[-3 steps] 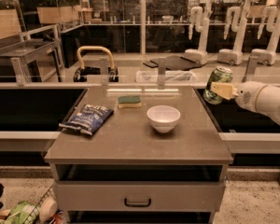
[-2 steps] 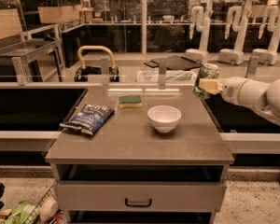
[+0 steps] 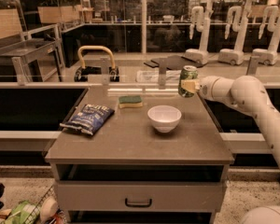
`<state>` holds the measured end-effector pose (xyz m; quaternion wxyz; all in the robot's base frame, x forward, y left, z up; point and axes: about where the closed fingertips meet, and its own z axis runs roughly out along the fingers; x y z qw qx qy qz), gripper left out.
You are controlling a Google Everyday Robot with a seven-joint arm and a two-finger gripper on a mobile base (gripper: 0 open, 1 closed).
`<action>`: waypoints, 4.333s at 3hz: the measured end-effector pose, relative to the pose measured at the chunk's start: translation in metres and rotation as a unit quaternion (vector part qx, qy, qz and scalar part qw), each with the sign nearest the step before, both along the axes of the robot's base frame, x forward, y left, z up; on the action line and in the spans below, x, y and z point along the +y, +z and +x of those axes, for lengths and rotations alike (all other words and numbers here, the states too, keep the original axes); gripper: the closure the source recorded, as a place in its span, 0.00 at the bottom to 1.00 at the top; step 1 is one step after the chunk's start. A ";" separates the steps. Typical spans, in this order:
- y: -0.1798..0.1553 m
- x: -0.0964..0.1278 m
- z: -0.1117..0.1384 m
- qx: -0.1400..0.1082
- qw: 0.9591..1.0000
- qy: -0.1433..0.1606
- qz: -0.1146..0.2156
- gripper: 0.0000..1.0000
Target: Pick green can from bottom drawer and place on counter
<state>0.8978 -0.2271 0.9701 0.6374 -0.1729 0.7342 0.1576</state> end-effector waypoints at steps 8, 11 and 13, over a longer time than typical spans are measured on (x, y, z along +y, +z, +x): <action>-0.111 0.055 0.021 0.069 0.997 0.001 -0.040 0.00; 0.027 -0.101 -0.084 0.087 0.984 -0.012 -0.156 0.00; 0.146 -0.174 -0.194 0.105 0.958 -0.153 -0.218 0.00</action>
Offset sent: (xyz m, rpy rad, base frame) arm 0.0054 0.0433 -0.1286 -0.1093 0.1532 -0.0492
